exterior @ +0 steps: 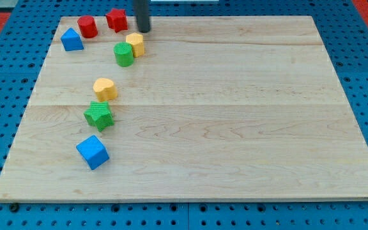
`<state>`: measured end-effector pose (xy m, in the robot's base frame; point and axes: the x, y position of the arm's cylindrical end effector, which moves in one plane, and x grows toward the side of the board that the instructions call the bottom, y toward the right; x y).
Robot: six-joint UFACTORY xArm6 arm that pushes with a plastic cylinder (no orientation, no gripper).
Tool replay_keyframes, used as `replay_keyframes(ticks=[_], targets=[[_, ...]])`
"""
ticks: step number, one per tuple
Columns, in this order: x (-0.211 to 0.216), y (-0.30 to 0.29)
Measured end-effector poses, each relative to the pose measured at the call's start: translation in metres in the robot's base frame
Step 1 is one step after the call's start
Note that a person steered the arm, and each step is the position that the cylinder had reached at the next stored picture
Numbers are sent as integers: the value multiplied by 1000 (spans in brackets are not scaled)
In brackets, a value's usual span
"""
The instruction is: Move the red star into the red circle
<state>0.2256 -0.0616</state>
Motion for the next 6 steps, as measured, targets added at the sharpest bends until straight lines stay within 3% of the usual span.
replay_keyframes(ticks=[1,4,6], targets=[[-32,-34],[-24,-110],[-24,-114]])
